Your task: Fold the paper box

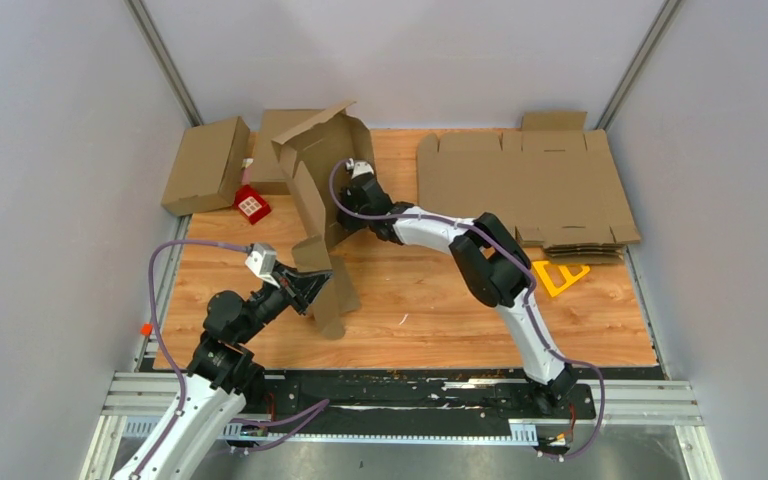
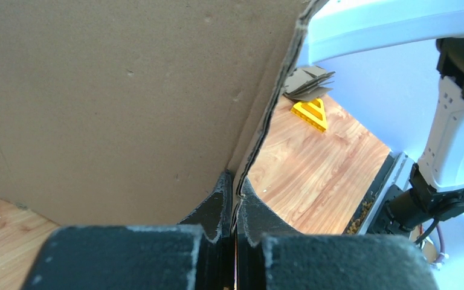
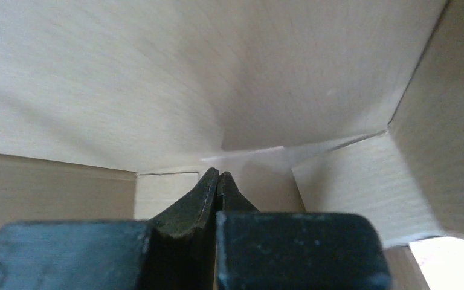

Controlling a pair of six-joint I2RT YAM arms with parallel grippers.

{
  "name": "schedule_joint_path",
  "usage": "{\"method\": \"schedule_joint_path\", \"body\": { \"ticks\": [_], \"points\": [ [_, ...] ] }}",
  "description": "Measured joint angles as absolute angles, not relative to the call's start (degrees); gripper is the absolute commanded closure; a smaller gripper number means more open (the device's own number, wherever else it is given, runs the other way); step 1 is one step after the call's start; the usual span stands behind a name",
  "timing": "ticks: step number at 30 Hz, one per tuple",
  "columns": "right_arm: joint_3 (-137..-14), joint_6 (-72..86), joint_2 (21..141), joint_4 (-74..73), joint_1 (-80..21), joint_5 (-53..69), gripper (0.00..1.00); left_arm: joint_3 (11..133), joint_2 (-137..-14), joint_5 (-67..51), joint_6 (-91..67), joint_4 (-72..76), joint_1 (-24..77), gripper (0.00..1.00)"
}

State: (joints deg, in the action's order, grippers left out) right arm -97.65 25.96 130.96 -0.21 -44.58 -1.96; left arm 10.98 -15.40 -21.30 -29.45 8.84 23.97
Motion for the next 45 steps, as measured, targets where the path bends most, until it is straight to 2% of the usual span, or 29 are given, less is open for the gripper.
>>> {"method": "schedule_joint_path", "body": {
  "ticks": [12, 14, 21, 25, 26, 28, 34, 39, 45],
  "points": [
    [-97.56, 26.79, 134.13, -0.56, -43.90, 0.14, 1.00, 10.87, -15.49, -21.74, -29.30, 8.88, 23.90, 0.99],
    [-97.45, 26.09, 133.67, -0.60, -43.90, 0.14, 0.97, 10.87, -15.49, -21.78, -29.32, 8.88, 23.90, 0.99],
    [-88.64, 23.68, 122.56, 0.82, -43.90, 0.12, 0.84, 10.87, -15.49, -21.80, -29.30, 8.99, 23.90, 0.99],
    [-81.91, 23.29, 114.28, 3.44, -43.90, 0.12, 0.80, 10.87, -15.51, -21.82, -29.32, 9.06, 23.90, 0.99],
    [-79.59, 23.27, 112.18, 4.86, -43.90, 0.12, 0.74, 10.87, -15.51, -21.82, -29.32, 9.08, 23.90, 0.99],
    [-76.18, 23.20, 109.71, 6.59, -43.90, -0.54, 0.49, 10.87, -15.53, -21.85, -29.32, 9.10, 23.90, 0.99],
    [-72.03, 21.21, 108.77, 5.82, -42.22, -2.42, 0.02, 10.87, -15.62, -21.93, -29.32, 9.17, 23.90, 0.99],
    [-72.49, 18.50, 109.45, 8.54, -35.88, 2.24, 0.00, 10.87, -15.62, -21.96, -29.32, 9.17, 23.90, 0.99],
    [-80.42, 14.66, 117.89, 14.92, -28.14, 13.72, 0.00, 10.87, -15.62, -21.98, -29.36, 9.17, 23.90, 0.99]
  ]
}}
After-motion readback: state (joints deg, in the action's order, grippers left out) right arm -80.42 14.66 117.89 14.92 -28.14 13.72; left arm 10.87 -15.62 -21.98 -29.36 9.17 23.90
